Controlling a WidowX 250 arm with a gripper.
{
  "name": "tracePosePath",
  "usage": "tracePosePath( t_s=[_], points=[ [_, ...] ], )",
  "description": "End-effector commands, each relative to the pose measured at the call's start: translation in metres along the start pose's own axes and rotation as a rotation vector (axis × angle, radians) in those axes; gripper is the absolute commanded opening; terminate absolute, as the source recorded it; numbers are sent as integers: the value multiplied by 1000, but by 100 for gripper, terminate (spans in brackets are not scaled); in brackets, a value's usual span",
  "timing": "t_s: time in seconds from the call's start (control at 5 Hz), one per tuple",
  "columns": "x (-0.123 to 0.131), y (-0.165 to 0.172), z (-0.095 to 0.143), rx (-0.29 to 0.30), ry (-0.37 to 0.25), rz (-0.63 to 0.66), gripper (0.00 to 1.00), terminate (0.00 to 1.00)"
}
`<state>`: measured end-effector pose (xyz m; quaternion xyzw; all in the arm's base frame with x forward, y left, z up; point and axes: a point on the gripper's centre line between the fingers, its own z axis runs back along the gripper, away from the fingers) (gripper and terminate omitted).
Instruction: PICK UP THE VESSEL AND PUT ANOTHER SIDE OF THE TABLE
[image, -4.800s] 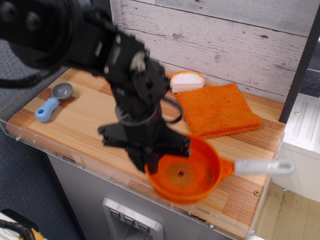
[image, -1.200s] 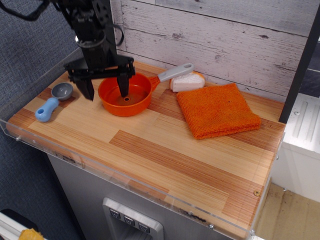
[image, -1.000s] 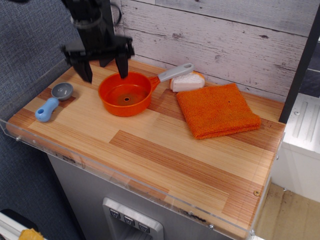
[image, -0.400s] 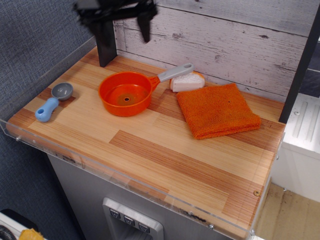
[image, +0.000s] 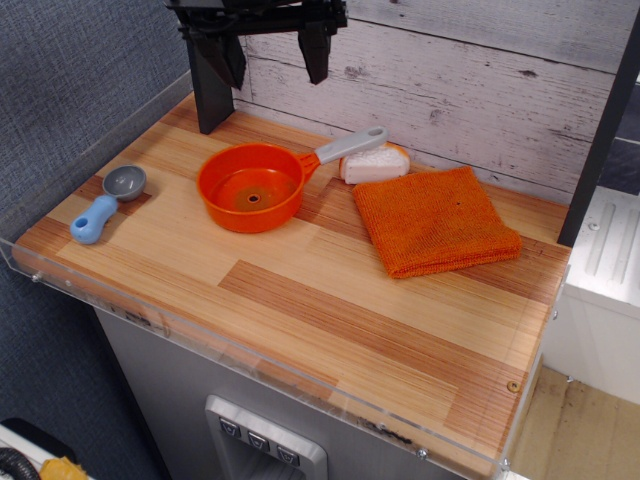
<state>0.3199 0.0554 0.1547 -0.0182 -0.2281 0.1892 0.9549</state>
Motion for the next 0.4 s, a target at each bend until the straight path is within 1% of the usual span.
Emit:
tracePosePath(
  t_s=[0.0, 0.2],
  points=[
    [-2, 5, 15, -9, -45, -6, 100, 0],
    [-2, 5, 15, -9, -45, -6, 100, 100]
  ],
)
